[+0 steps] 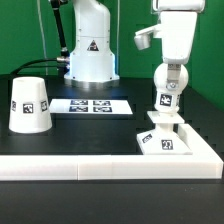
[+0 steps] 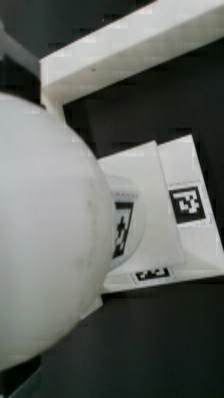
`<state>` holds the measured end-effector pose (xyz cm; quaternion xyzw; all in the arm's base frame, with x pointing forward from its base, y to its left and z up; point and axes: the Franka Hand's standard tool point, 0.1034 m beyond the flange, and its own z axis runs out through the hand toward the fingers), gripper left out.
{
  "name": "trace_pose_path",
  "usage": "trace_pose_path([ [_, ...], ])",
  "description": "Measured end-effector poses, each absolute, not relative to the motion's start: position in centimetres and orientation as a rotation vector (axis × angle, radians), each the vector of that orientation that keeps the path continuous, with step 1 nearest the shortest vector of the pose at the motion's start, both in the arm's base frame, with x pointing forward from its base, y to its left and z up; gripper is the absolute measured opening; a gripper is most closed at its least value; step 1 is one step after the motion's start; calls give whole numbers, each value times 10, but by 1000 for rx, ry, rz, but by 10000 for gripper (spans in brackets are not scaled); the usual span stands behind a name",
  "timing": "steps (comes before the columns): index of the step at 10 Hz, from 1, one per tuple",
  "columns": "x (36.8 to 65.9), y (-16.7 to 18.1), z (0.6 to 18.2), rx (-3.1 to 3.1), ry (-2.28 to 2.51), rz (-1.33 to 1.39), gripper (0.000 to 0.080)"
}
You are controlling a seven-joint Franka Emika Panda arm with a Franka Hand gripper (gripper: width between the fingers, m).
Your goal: Assemble lamp
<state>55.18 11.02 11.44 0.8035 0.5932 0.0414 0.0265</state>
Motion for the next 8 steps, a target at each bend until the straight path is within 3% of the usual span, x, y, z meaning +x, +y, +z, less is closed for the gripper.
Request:
trace_pose_path([
  [8, 549, 110, 115, 3047, 747, 85, 576],
])
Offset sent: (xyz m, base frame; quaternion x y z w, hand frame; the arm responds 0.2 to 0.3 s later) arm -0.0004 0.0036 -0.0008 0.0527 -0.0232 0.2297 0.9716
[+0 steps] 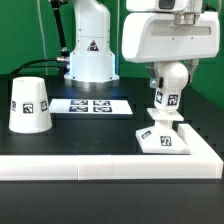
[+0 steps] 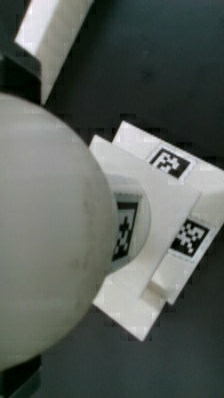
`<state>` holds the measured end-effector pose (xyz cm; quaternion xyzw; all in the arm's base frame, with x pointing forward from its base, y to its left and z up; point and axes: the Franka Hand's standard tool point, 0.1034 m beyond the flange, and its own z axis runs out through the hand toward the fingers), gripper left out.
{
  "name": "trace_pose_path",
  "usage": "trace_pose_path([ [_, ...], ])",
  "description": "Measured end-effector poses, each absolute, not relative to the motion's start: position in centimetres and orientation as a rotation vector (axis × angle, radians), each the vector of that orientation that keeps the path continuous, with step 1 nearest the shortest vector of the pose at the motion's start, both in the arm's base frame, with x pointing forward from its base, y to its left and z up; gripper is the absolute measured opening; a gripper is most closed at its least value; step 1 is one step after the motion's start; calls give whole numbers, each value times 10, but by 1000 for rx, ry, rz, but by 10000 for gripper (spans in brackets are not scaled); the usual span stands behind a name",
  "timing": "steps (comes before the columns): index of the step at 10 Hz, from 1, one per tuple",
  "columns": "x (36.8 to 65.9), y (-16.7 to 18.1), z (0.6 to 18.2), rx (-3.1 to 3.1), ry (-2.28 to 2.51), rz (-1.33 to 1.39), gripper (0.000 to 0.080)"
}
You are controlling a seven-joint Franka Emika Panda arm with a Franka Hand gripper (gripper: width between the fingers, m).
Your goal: Assemble lamp
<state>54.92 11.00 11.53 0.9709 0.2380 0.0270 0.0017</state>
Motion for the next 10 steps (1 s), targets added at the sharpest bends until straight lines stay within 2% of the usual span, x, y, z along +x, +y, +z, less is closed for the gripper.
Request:
trace_pose_path([
  [3, 550, 109, 115, 3098, 520, 86, 577],
  [10, 553, 101, 116, 3156, -376, 168, 577],
])
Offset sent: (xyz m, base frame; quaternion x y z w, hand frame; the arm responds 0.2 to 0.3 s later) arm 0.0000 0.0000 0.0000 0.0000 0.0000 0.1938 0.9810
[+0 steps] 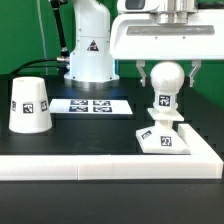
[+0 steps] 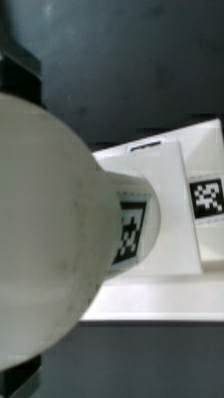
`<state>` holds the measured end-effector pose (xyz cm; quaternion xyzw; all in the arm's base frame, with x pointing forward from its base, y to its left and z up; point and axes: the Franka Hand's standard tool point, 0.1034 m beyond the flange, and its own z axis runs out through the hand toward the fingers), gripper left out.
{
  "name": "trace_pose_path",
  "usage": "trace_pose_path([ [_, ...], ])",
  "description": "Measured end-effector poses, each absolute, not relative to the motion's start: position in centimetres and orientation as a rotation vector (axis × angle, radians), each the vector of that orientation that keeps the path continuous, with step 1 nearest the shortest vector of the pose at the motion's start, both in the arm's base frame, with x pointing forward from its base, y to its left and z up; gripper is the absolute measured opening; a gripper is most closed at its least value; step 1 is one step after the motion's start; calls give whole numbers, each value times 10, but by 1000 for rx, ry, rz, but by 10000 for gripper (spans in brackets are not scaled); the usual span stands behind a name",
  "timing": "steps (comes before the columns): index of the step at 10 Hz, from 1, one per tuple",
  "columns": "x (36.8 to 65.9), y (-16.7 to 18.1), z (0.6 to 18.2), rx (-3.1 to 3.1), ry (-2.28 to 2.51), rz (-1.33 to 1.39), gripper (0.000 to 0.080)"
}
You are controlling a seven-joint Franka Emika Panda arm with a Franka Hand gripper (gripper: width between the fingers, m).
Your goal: Assemble lamp
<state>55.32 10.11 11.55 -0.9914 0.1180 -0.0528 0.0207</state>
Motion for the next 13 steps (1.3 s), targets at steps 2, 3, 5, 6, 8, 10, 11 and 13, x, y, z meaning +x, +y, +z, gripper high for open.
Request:
trace_pose_path([
  [2, 553, 100, 116, -3024, 586, -153, 577],
  [3, 553, 101, 116, -2997, 664, -145, 577],
  [5, 553, 104, 115, -2917, 875, -123, 577],
  [6, 551, 106, 115, -2846, 1047, -91, 577],
  [8, 550, 109, 116, -2738, 1263, -21, 577],
  [10, 553, 109, 114, -2594, 1483, 35, 577],
  [11, 556, 105, 112, -2566, 1515, 44, 577],
  [13, 558, 104, 111, -2491, 1604, 54, 577],
])
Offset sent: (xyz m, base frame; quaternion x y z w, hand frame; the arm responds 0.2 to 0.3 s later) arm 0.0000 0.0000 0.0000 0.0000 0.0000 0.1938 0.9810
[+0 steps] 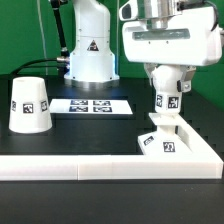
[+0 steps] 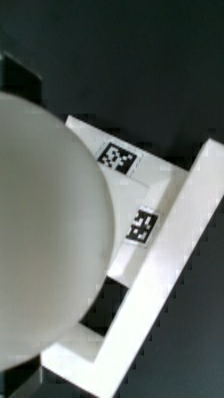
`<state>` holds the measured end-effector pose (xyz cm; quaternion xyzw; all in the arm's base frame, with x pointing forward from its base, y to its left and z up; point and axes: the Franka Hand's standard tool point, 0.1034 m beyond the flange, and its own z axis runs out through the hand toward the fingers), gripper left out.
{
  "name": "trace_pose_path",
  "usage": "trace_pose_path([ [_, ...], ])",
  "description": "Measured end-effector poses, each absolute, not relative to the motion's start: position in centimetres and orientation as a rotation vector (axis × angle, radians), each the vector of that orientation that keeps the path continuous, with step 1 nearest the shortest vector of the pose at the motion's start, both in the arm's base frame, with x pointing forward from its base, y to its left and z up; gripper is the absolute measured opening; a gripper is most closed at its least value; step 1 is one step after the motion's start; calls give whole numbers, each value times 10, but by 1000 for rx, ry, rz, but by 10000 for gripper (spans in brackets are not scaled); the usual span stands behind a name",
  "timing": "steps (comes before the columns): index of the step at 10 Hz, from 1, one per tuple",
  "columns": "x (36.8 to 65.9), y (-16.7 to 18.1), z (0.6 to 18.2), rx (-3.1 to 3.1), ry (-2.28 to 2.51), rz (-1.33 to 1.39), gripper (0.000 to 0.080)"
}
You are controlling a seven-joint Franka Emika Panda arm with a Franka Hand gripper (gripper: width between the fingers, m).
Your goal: Assemble lamp
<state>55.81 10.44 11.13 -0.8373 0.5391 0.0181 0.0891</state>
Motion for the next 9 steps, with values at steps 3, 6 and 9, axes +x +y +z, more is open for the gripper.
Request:
trace_pose_path([
  [3, 558, 106, 110, -2578, 1454, 21, 690],
  [6, 557, 104, 109, -2771, 1046, -30, 699],
  [9, 557, 104, 109, -2860, 779, -55, 699],
])
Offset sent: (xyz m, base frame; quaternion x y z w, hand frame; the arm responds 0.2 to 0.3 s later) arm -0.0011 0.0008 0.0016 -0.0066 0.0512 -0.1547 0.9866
